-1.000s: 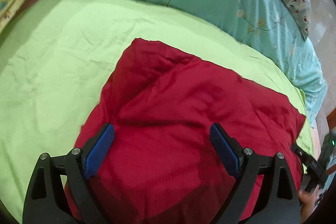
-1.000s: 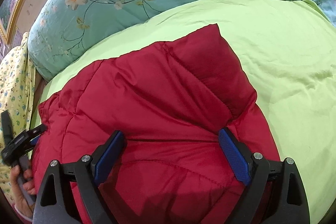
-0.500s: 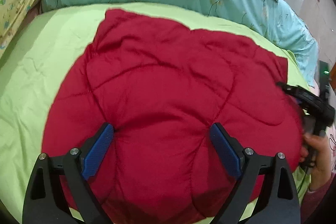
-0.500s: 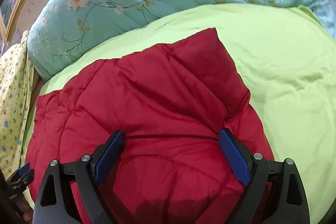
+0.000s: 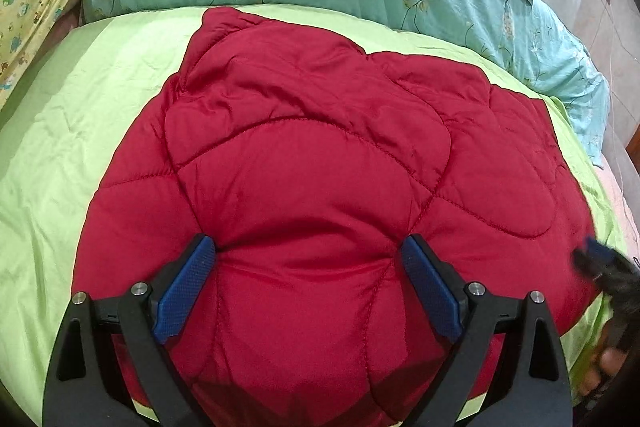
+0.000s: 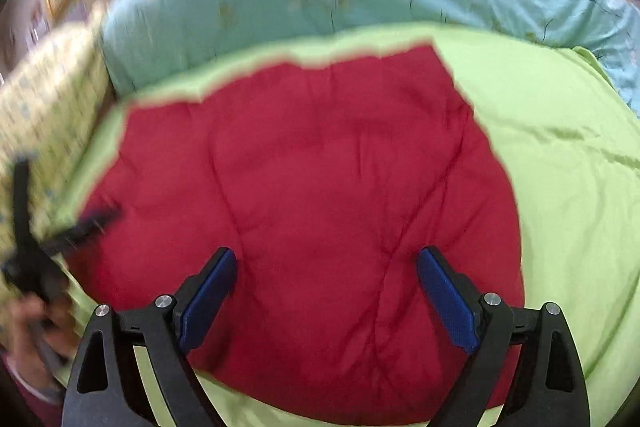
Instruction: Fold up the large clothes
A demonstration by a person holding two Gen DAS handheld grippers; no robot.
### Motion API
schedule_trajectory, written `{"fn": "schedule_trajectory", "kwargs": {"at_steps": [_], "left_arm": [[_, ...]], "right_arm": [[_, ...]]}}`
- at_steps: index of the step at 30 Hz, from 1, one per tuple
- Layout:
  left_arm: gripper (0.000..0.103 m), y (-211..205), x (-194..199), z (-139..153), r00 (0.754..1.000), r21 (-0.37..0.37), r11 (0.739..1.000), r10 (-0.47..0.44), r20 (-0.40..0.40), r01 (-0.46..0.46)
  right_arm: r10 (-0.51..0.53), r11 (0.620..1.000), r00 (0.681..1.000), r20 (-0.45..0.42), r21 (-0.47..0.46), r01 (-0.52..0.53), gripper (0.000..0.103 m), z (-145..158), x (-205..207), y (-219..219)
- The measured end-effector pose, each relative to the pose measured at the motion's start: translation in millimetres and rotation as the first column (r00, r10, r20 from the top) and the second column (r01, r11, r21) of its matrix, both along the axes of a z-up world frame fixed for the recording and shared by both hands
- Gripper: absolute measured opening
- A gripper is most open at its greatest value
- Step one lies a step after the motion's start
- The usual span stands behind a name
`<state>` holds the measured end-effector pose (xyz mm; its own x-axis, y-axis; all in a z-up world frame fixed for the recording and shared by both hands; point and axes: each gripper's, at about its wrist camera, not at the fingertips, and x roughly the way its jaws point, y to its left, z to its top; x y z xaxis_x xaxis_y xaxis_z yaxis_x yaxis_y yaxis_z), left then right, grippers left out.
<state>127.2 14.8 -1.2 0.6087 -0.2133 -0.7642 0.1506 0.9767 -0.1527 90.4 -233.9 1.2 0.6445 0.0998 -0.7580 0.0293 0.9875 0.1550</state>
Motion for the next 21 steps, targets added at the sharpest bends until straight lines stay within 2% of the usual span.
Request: {"fn": "schedule_trajectory", "kwargs": {"at_steps": [8,15,21], "left_arm": [[0.095,17.3,-28.0,16.7,1.000,-0.045,0.999,-0.028,0.006,0.028],[0.097,8.3,-25.5,-0.1,0.999,0.033,0.999,-0.041,-0.011,0.042],[0.097,9.4,-25.7,-2.3,0.999,0.052,0.998,-0.045,-0.019,0.045]], "right_arm": [[-0.002,1.000,0.999,-0.042,0.008,0.002,0.095,-4.3,7.1,-2.7],[0.001,1.000,0.998,-0.062,-0.001,-0.001,0.095,-7.3,-0.8,-1.2],[0.002,1.000,0.998,-0.067,-0.002,-0.002,0.095,-9.2,-6.6,-2.2]]}}
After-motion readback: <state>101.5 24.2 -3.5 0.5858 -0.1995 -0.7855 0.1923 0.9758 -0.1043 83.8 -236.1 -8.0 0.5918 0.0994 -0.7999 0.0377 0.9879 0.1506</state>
